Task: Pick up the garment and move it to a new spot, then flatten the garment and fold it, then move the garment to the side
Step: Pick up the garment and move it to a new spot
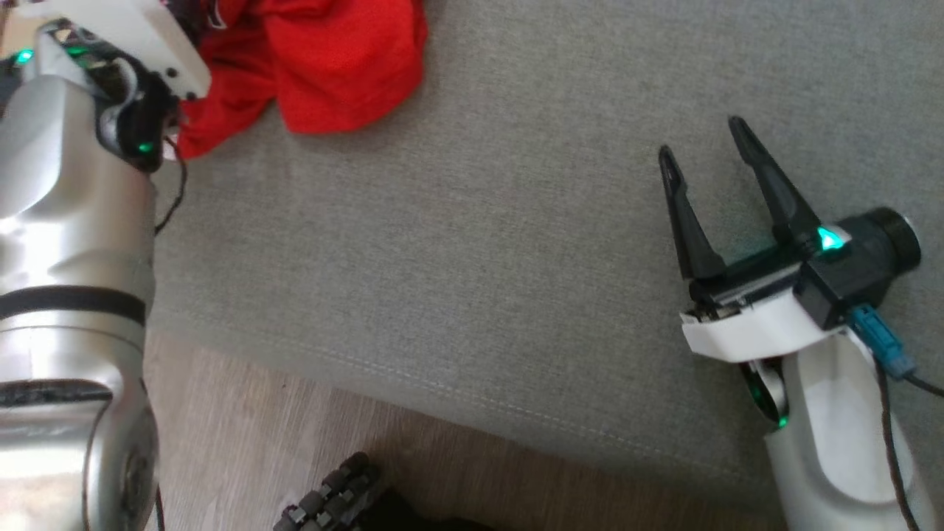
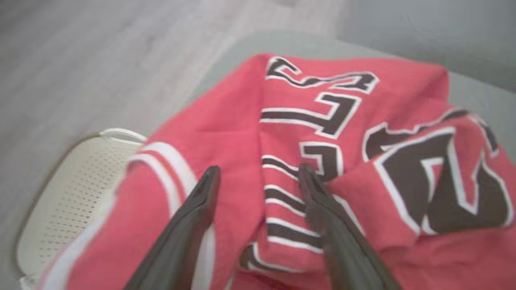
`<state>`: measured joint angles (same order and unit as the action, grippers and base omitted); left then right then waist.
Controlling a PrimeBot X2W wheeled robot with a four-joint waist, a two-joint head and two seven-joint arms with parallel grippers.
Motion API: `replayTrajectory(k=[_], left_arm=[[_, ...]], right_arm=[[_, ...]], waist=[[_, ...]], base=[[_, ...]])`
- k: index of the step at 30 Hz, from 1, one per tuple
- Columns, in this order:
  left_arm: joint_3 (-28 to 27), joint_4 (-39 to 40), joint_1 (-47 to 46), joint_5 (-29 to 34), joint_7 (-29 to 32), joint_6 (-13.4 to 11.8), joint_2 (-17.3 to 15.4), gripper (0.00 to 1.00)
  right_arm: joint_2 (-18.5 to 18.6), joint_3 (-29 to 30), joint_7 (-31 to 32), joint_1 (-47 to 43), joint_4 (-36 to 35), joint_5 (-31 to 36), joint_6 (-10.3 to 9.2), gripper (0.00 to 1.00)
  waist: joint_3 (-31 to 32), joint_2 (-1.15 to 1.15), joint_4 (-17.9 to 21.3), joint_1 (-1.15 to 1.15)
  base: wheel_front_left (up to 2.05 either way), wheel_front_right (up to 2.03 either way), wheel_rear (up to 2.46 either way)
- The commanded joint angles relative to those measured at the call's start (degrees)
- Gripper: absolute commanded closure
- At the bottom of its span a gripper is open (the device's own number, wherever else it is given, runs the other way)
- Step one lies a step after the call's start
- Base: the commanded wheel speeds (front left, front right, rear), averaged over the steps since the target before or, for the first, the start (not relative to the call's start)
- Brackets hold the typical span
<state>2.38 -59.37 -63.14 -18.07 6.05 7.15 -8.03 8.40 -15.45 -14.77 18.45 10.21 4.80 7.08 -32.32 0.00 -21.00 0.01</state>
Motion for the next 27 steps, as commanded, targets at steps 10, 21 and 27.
replayTrajectory(k=[10, 21, 27], left_arm=[[10.0, 0.6, -0.6, -10.9, 1.6, 0.3, -5.7, 1.00], [16.3, 6.2, 0.7, -19.1, -10.5, 0.3, -10.6, 1.00], [20.7, 11.4, -0.3, -18.7, -16.4, 0.3, -12.9, 1.00]], right_arm=[[-0.6, -1.1, -0.2, 1.6, -2.4, 0.1, 0.41, 0.00], [-2.4, -1.2, -0.2, 0.7, -2.2, -1.2, 0.41, 0.00], [-3.7, -0.6, -0.2, -1.4, -2.3, -2.7, 0.41, 0.00]], waist=[[-1.7, 0.00, 2.0, -0.01], [4.5, 0.00, 3.4, -0.01], [11.4, 0.00, 5.1, -0.01]], base=[[0.00, 0.00, 0.00], [0.00, 0.00, 0.00], [0.00, 0.00, 0.00]])
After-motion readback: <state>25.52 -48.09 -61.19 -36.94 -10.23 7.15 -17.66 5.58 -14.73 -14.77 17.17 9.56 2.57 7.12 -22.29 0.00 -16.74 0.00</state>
